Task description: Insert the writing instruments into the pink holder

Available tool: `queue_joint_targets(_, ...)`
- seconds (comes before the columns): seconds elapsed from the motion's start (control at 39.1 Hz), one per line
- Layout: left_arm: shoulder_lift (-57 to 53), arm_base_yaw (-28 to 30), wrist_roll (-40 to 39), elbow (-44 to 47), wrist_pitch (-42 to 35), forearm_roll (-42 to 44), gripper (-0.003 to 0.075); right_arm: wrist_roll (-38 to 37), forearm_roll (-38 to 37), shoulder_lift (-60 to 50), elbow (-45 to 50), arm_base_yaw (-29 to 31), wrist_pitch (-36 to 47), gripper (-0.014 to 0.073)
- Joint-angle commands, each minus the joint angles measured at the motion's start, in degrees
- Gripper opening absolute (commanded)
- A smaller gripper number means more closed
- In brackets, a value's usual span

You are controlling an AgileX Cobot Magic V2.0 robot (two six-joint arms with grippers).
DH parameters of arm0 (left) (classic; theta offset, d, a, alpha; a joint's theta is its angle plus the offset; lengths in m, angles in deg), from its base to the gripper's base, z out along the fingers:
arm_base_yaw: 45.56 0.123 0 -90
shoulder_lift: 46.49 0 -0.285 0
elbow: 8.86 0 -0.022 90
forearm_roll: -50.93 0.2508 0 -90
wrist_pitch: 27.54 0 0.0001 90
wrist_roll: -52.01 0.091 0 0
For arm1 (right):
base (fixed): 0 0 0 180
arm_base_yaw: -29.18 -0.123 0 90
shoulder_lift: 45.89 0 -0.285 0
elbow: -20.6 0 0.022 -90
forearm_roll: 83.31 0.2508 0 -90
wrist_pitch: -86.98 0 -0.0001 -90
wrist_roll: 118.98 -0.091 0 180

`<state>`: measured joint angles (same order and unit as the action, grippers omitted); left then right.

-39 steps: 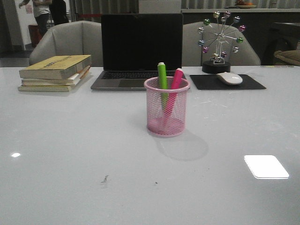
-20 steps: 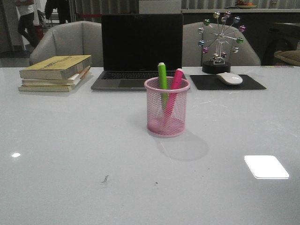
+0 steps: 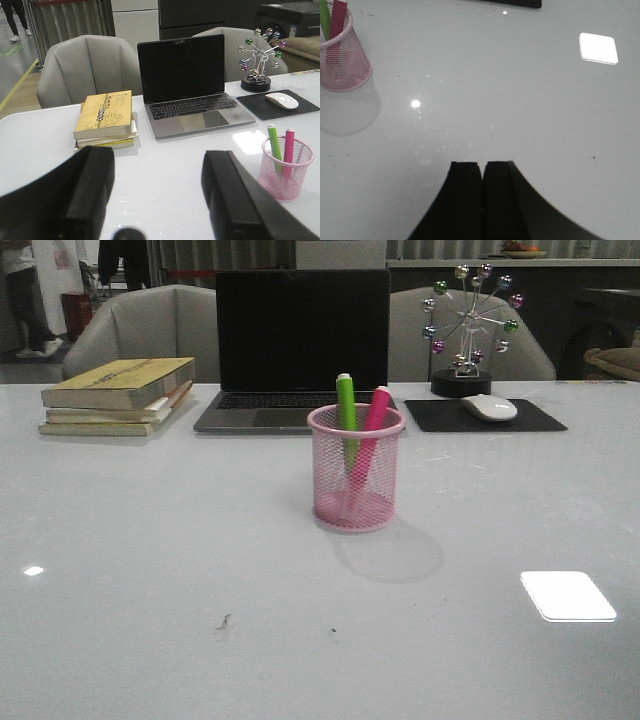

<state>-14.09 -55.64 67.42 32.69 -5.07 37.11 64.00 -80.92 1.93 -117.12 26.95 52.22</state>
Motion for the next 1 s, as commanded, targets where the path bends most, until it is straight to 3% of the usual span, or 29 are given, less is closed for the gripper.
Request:
queue_joint_targets(0.0,0.3,0.1,0.06,-1.5,-5.12,-0.94,0.0438,0.48,3.78,-0.3,-1.71,0.42,3.22,0.0029)
queue_joint_targets(0.15,0.3,0.1,0.06,-1.5,-5.12,-0.94,0.0438,0.48,6.9,-0.3,-1.71,0.42,3.15,0.0029)
queue_joint_targets(0.97,0.3,0.1,0.06,-1.5,-5.12,-0.94,0.0438,0.48,3.8,0.38,-1.66,-0.71,1.23,0.0029)
